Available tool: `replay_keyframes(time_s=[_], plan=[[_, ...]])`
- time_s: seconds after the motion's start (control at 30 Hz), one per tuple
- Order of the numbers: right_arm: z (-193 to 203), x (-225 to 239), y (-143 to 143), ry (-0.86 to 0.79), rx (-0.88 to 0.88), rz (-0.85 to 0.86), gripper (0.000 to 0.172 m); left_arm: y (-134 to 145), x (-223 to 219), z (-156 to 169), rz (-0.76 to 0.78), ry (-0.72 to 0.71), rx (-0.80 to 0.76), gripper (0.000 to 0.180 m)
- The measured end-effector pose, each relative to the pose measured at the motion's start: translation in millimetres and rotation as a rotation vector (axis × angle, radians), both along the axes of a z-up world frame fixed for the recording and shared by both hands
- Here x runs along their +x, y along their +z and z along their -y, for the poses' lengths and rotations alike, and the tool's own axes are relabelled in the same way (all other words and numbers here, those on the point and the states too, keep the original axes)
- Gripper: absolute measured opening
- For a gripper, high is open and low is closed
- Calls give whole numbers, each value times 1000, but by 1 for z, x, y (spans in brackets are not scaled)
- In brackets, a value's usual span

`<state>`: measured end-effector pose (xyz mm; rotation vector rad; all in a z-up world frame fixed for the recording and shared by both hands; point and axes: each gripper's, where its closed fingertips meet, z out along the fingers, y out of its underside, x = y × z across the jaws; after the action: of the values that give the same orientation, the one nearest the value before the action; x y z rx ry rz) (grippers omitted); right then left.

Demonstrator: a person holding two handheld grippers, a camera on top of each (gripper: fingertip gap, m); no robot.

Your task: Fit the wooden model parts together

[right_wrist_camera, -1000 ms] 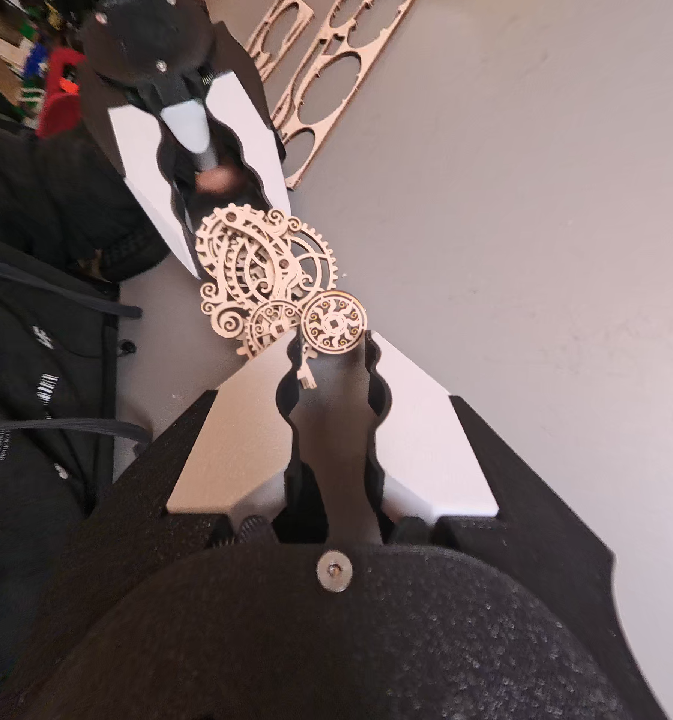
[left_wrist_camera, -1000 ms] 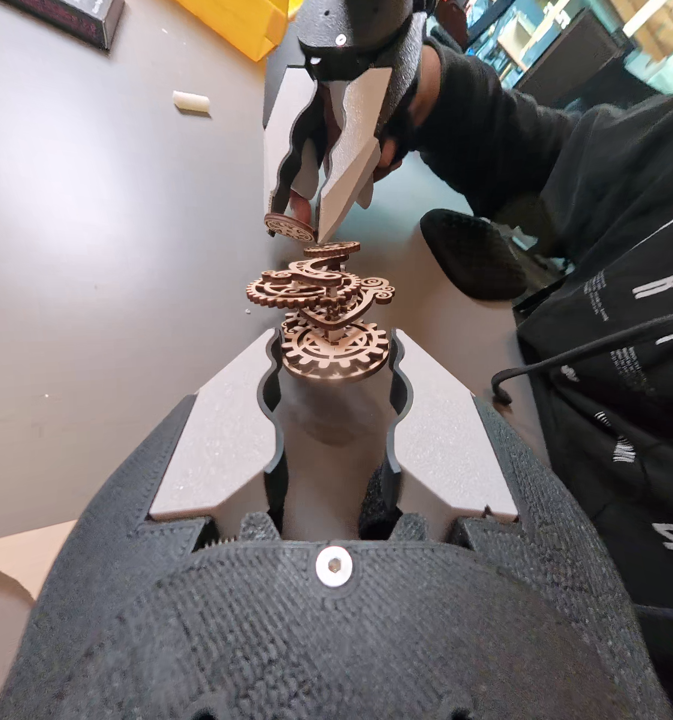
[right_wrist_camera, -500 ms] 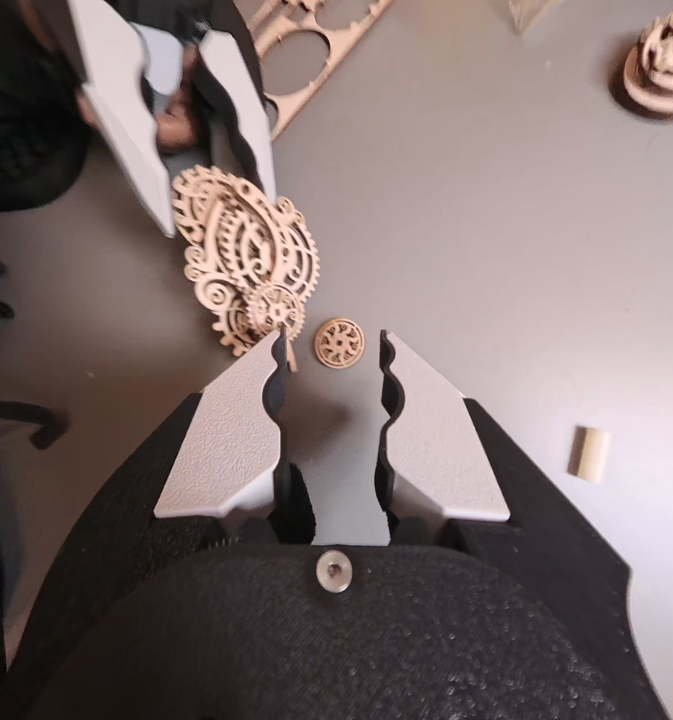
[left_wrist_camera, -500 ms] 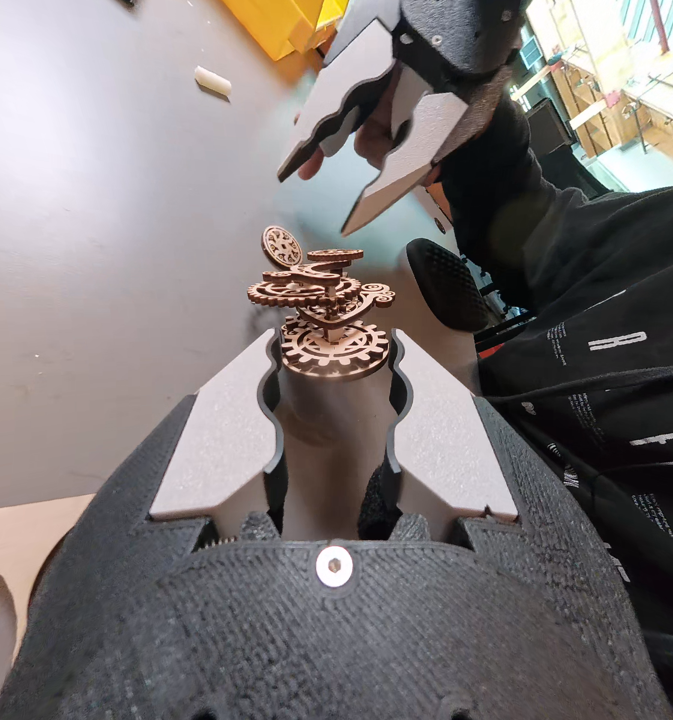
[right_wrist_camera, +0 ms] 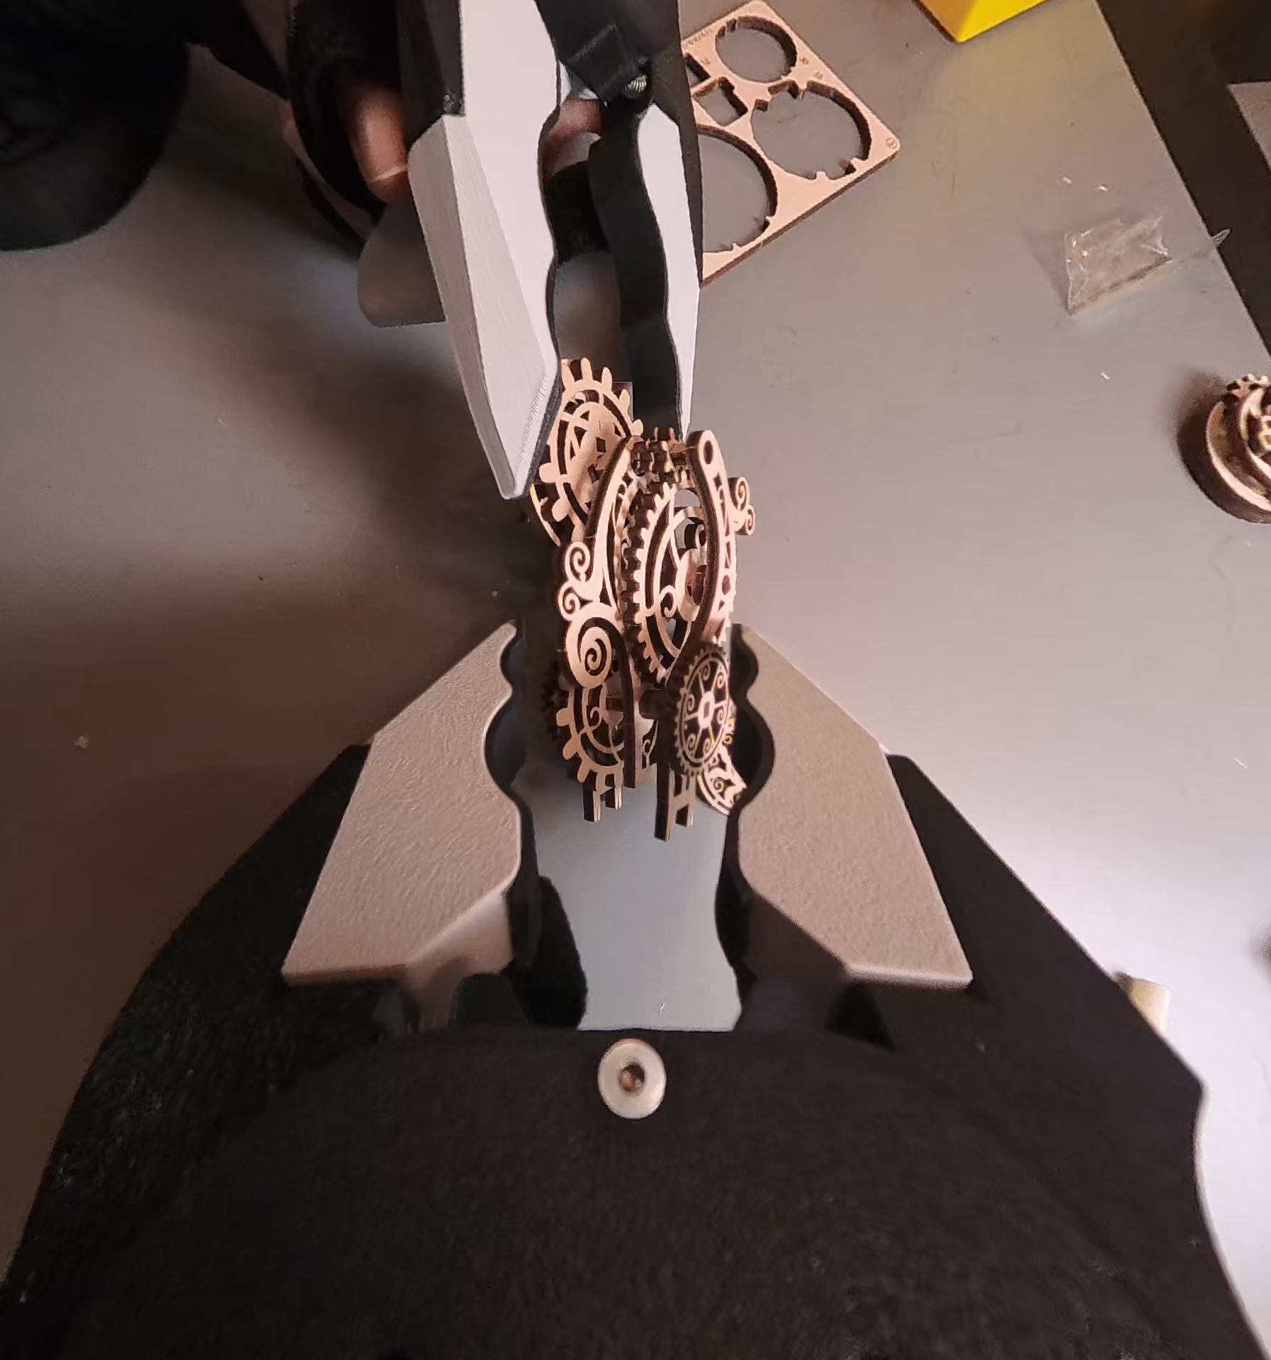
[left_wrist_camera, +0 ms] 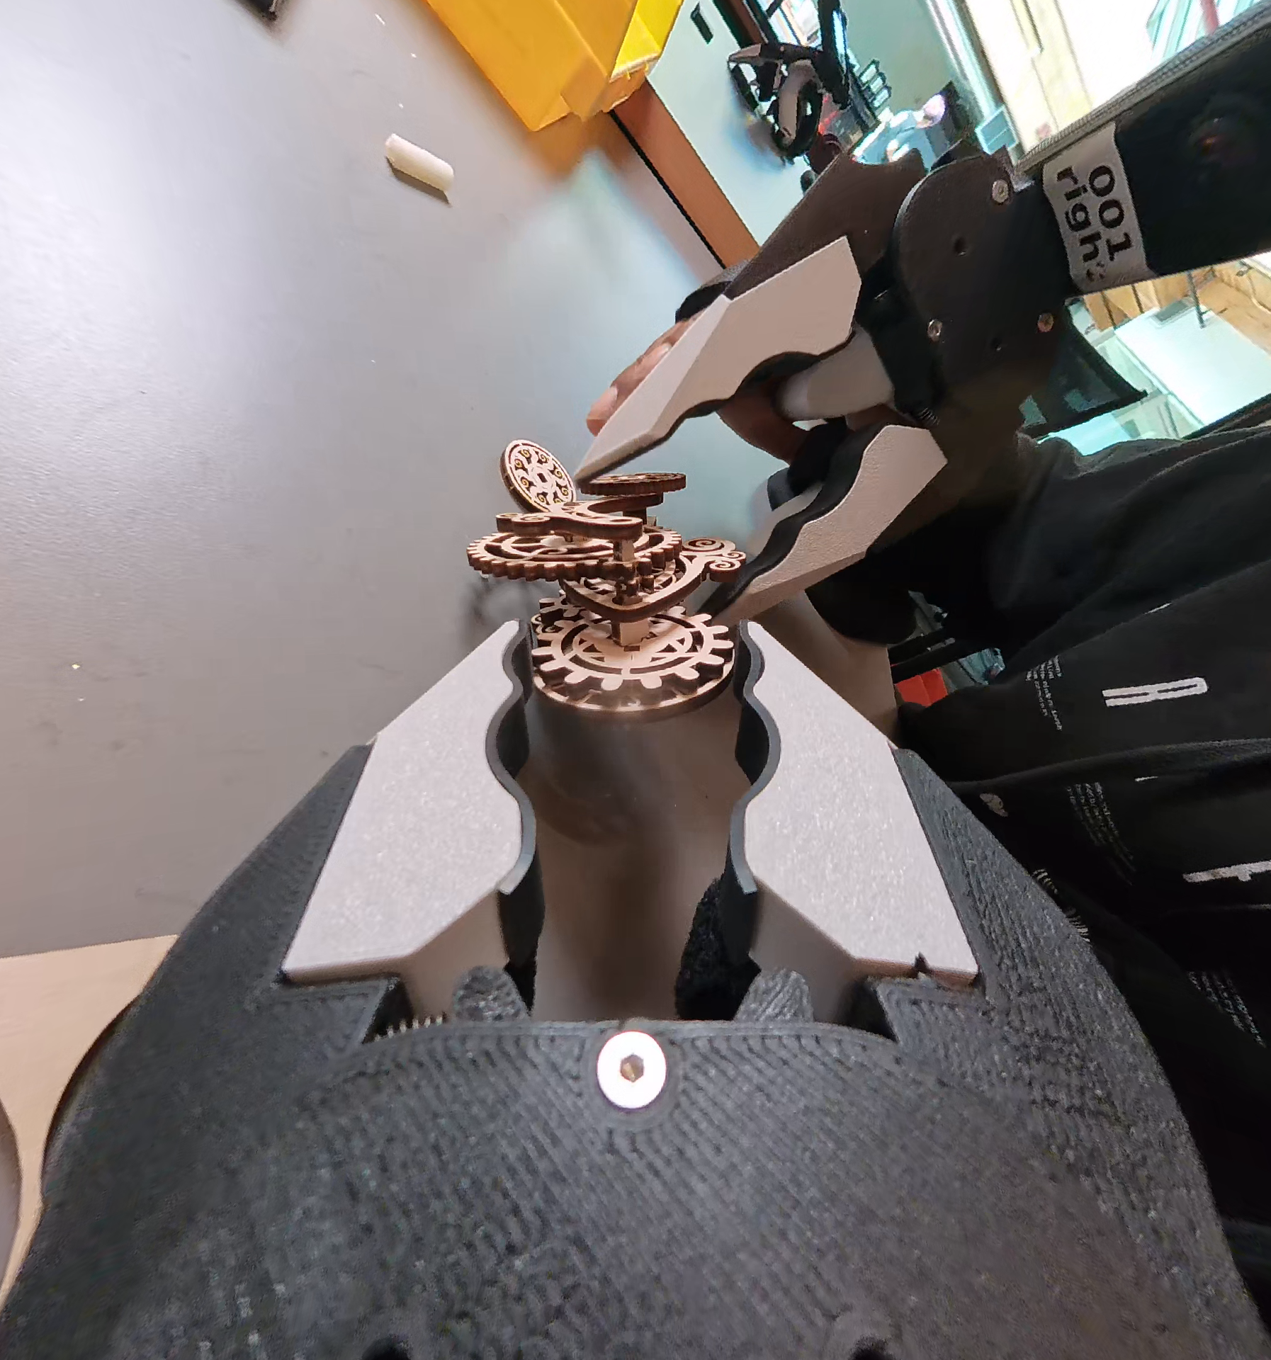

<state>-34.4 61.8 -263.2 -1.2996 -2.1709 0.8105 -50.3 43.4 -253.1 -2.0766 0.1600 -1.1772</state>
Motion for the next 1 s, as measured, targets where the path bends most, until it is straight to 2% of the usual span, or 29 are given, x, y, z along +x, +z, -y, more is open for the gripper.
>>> replay_keyframes(time_s=[0.07, 0.27, 0.47, 0.57, 0.7, 0.83, 1.0], plan=[[-1, -2, -2, -7, 16, -5, 46, 0, 0, 0, 2, 0, -1, 53], [-1, -1, -1, -8, 11, -11, 43, 0, 1, 0, -6, -6, 4, 53], [5, 4, 3, 18, -64, 5, 52, 0, 1, 1, -17, -17, 19, 53], [5, 9, 15, 27, -141, -6, 54, -1, 2, 2, -45, -27, 39, 53], [-12, 13, 27, -31, -228, -15, 49, -3, 2, 3, -130, -56, 101, 53], [-22, 17, 16, -72, -289, 31, 49, -9, 3, 6, -278, -102, 196, 53], [-13, 16, 2, -57, -331, 82, 46, -8, 7, 8, -349, -132, 264, 54]])
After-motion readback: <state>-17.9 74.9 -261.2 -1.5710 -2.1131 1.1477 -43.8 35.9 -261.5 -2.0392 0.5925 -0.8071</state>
